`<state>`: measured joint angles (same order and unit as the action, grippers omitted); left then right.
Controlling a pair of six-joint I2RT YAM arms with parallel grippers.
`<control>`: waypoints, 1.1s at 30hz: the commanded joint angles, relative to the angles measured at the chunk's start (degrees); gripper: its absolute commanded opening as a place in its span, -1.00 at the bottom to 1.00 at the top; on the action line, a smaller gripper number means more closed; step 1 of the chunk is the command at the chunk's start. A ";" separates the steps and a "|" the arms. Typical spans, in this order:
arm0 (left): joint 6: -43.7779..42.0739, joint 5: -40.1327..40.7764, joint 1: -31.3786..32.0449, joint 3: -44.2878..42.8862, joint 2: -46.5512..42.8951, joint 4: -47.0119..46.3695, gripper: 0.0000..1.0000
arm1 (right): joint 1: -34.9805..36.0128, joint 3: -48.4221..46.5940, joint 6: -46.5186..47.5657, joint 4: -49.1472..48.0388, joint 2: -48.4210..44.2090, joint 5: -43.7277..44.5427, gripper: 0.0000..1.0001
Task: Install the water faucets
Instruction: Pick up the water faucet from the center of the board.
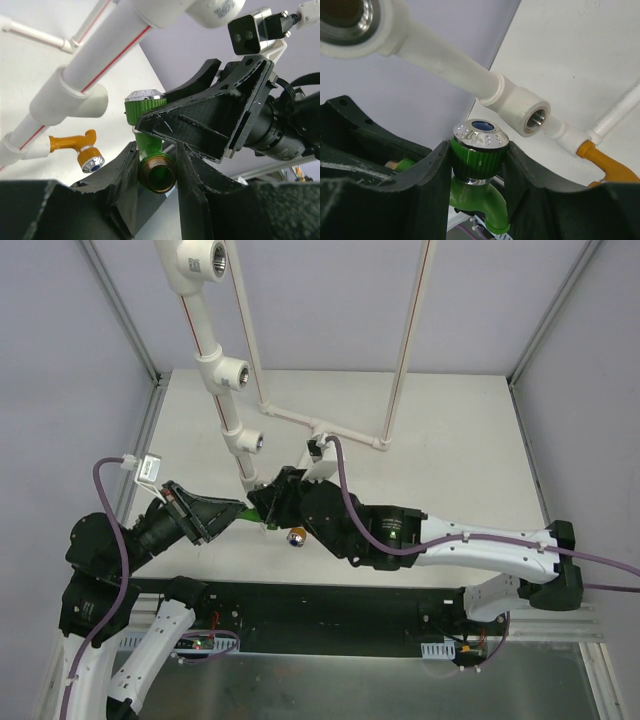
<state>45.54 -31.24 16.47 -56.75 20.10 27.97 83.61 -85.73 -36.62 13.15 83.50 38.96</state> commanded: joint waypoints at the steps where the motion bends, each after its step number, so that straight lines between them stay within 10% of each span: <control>1: -1.77 -2.24 1.72 -4.06 2.40 -3.09 -1.00 | 0.58 10.64 9.09 -18.05 -8.86 -7.83 -0.03; 5: 2.08 -3.90 1.72 -4.77 2.75 -9.48 -1.00 | 0.59 24.01 15.96 -32.72 -18.70 -14.25 0.34; 16: 28.71 -5.85 1.72 7.88 1.52 -46.75 -1.00 | 0.58 37.83 19.31 -54.09 -28.49 -32.10 0.38; 33: 30.31 -3.91 1.81 9.20 0.21 -48.71 -1.00 | 0.41 28.53 18.78 -65.80 -15.57 -27.88 0.25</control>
<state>74.48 -35.53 18.02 -47.35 20.97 -15.68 83.94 -51.42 -18.79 -46.35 67.55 11.33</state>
